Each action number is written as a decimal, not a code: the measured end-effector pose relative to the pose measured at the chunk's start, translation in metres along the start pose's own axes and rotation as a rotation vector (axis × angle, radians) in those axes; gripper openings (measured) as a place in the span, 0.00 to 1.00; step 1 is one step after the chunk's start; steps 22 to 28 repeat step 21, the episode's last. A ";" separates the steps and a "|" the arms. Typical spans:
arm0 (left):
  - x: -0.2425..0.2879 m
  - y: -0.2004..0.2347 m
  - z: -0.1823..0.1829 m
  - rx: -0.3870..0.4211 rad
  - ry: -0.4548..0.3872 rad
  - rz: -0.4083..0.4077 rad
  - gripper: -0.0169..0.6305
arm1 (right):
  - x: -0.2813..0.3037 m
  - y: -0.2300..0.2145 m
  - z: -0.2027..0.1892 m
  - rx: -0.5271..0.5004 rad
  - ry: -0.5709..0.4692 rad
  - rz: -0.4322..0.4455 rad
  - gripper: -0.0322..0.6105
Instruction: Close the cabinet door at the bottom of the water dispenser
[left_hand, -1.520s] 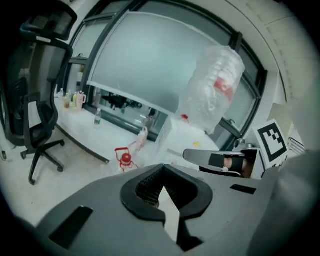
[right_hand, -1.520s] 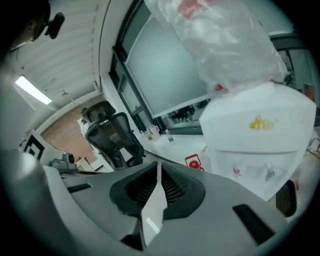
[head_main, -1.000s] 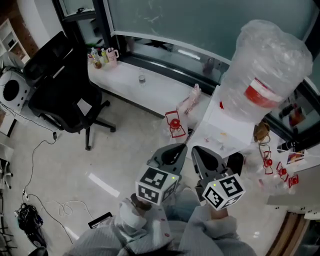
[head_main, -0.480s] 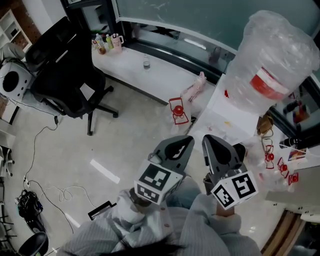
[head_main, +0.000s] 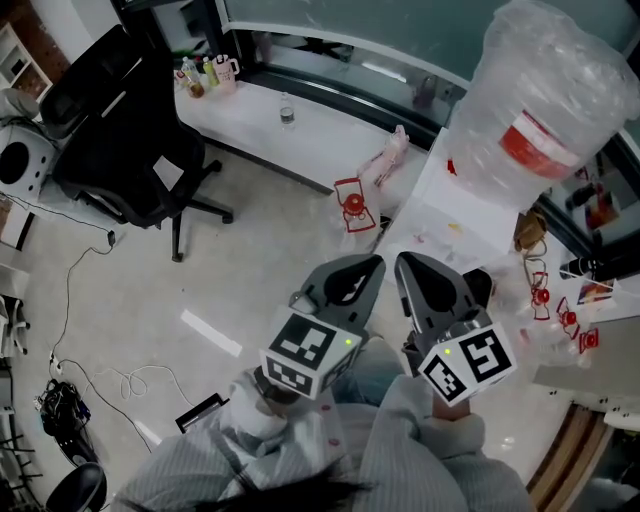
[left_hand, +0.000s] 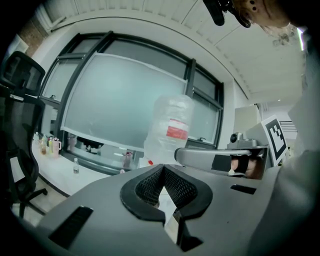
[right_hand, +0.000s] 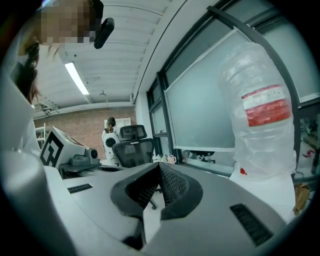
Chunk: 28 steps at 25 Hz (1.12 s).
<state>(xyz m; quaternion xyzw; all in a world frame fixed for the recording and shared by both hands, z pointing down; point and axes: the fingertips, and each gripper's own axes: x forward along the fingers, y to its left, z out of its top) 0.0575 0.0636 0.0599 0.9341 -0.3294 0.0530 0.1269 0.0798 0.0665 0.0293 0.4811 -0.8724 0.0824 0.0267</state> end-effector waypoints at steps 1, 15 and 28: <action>0.000 0.000 0.000 0.002 0.002 -0.001 0.04 | 0.000 0.000 0.000 -0.001 0.000 -0.001 0.07; 0.003 -0.002 -0.004 0.004 0.005 -0.022 0.04 | -0.001 0.002 -0.006 0.002 0.012 -0.021 0.07; 0.007 -0.001 -0.004 0.023 0.013 -0.030 0.04 | 0.002 -0.001 -0.006 0.002 0.015 -0.025 0.07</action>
